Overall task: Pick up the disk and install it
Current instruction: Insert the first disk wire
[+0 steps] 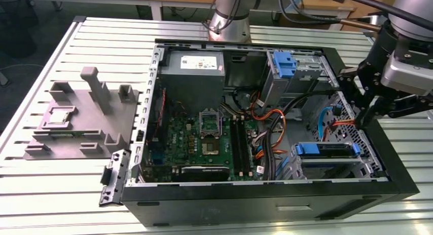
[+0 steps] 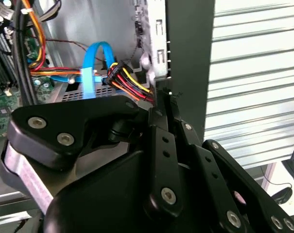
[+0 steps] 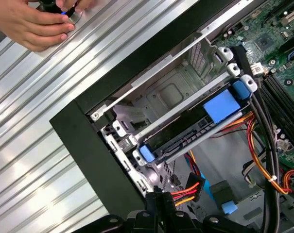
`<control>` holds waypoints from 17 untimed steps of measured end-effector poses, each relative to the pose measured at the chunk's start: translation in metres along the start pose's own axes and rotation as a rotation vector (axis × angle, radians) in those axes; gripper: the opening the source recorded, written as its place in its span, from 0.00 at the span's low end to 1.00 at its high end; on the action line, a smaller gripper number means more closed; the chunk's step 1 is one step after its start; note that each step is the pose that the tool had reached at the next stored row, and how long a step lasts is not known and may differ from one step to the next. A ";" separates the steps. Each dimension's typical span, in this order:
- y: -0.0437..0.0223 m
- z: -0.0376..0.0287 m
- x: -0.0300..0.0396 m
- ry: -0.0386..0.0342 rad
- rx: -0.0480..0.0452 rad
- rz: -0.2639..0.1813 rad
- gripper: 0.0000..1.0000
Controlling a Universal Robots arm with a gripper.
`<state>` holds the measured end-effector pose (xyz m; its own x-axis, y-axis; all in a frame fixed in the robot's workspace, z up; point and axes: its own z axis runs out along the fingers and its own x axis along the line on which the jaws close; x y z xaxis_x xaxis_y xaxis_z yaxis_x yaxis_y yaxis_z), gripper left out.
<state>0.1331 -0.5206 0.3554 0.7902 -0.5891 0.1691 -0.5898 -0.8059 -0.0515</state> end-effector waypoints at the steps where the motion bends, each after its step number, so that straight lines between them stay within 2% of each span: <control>1: 0.0003 0.0000 -0.0003 0.0002 -0.0003 0.000 0.17; 3: 0.0003 0.0000 -0.0004 0.0014 -0.0032 0.015 0.17; 17: 0.0004 0.0021 -0.0007 0.0143 -0.0464 0.265 0.17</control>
<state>0.1326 -0.5206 0.3532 0.6047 -0.7782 0.1696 -0.7832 -0.6197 -0.0508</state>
